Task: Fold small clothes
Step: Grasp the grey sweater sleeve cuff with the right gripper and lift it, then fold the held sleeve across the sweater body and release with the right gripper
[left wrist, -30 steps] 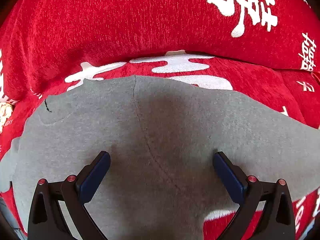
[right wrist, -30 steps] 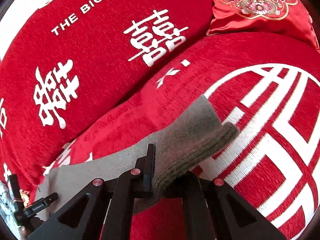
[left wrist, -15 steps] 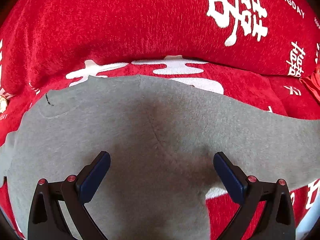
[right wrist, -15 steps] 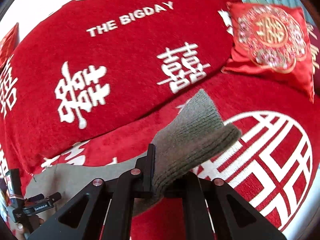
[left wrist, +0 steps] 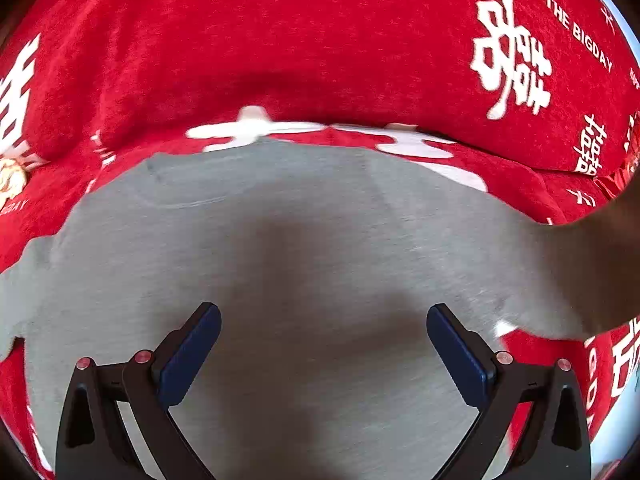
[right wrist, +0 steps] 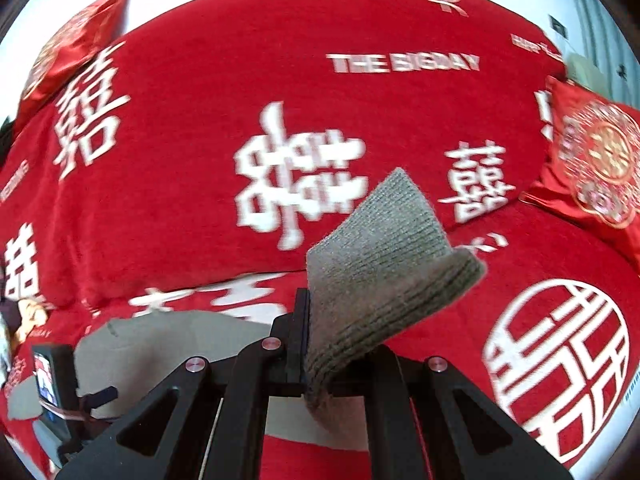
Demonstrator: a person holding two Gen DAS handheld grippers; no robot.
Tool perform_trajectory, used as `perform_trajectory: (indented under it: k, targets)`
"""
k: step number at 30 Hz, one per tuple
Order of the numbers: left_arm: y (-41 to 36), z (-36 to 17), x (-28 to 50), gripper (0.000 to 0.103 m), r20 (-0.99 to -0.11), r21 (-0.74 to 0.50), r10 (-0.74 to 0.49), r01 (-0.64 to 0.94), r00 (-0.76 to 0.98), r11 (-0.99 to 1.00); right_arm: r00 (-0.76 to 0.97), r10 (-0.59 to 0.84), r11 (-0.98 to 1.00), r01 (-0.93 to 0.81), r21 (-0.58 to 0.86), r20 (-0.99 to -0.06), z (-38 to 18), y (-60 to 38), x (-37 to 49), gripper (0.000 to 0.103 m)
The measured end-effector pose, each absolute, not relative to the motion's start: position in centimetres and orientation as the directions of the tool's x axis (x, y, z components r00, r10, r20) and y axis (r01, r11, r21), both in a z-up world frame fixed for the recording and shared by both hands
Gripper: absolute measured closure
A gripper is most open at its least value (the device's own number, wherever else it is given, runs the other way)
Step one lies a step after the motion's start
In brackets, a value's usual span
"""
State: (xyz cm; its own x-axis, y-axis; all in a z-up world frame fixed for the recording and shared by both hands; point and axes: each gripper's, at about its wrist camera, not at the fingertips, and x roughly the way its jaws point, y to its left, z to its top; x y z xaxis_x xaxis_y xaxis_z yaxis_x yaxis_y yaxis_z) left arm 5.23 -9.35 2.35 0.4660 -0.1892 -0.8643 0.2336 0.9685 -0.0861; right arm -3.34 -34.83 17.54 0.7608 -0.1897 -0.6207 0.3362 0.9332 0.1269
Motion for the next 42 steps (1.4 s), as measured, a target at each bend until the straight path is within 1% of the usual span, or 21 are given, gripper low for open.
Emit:
perform_trajectory:
  k: [6, 11, 20, 25, 31, 42]
  targets:
    - [-4.4, 1.7, 5.0, 0.000, -0.871, -0.059, -0.146, 0.195, 0.469, 0.979, 0.770, -0.108, 0.963, 0.238, 0.127, -0.629, 18.1, -27.7, -0.4, 0.097]
    - [-0.4, 1.2, 5.5, 0.000, -0.882, -0.089, -0.143, 0.140, 0.449, 0.986, 0.770, -0.065, 0.978, 0.175, 0.113, -0.634, 18.3, -22.6, 1.5, 0.097]
    - [5.5, 2.2, 5.5, 0.000, -0.870, -0.120, -0.143, 0.078, 0.473, 0.990, 0.752, -0.006, 0.993, 0.083, 0.086, -0.660, 17.2, -14.0, 4.2, 0.097]
    - [9.0, 2.4, 5.2, 0.000, -0.866, -0.119, -0.127, 0.047, 0.484, 0.992, 0.718, 0.040, 0.994, 0.042, 0.100, -0.695, 15.2, -9.4, 6.2, 0.097]
    - [13.4, 1.4, 4.9, 0.000, -0.881, -0.114, -0.095, -0.014, 0.464, 0.993, 0.678, 0.078, 0.997, -0.033, 0.076, -0.731, 12.6, -3.3, 8.1, 0.097]
    - [18.0, 1.1, 4.1, 0.000, -0.874, -0.171, -0.111, -0.087, 0.473, 0.981, 0.594, 0.067, 0.994, -0.110, 0.002, -0.801, 6.5, 4.3, 9.8, 0.097]
